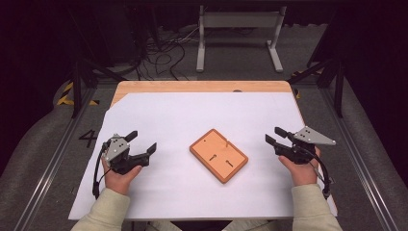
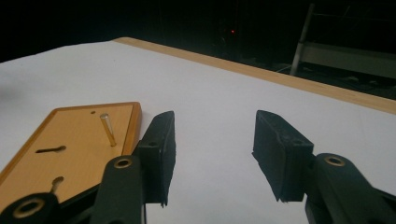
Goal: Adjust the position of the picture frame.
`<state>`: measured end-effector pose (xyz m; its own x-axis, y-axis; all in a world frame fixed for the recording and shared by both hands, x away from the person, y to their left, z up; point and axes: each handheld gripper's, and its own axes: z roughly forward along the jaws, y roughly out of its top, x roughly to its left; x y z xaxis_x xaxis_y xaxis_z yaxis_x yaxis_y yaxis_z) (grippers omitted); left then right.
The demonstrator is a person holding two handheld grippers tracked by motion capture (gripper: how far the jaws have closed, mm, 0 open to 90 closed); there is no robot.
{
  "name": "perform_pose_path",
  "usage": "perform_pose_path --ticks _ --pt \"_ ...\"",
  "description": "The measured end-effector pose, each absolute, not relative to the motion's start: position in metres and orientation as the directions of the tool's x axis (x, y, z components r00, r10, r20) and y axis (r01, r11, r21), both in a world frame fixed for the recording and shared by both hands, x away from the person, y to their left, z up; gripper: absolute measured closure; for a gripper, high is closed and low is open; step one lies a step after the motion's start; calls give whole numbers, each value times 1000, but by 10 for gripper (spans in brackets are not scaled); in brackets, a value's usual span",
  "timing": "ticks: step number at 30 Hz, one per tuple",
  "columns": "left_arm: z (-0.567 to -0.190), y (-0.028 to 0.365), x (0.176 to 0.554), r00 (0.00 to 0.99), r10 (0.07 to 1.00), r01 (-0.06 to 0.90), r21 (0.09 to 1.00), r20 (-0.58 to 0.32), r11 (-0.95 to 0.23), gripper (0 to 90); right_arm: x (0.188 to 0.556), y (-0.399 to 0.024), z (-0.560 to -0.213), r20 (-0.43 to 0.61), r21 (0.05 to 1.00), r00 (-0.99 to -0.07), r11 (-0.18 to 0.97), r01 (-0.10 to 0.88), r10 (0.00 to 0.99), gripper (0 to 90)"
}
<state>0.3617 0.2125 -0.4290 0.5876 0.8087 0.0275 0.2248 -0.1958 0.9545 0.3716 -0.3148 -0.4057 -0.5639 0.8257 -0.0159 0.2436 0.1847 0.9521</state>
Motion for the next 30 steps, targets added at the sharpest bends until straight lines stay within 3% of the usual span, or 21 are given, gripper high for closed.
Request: perform_pose_path --ticks 15,19,30 --pt "-431 211 361 582 813 260 940 31 -222 206 372 -311 -401 55 939 -578 154 306 814 476" --pt "-430 211 358 570 821 264 939 30 -218 229 376 -301 -402 79 903 -583 190 385 808 580" --pt "-432 213 359 569 822 287 932 19 -220 239 378 -285 -399 59 845 -647 308 438 760 900"
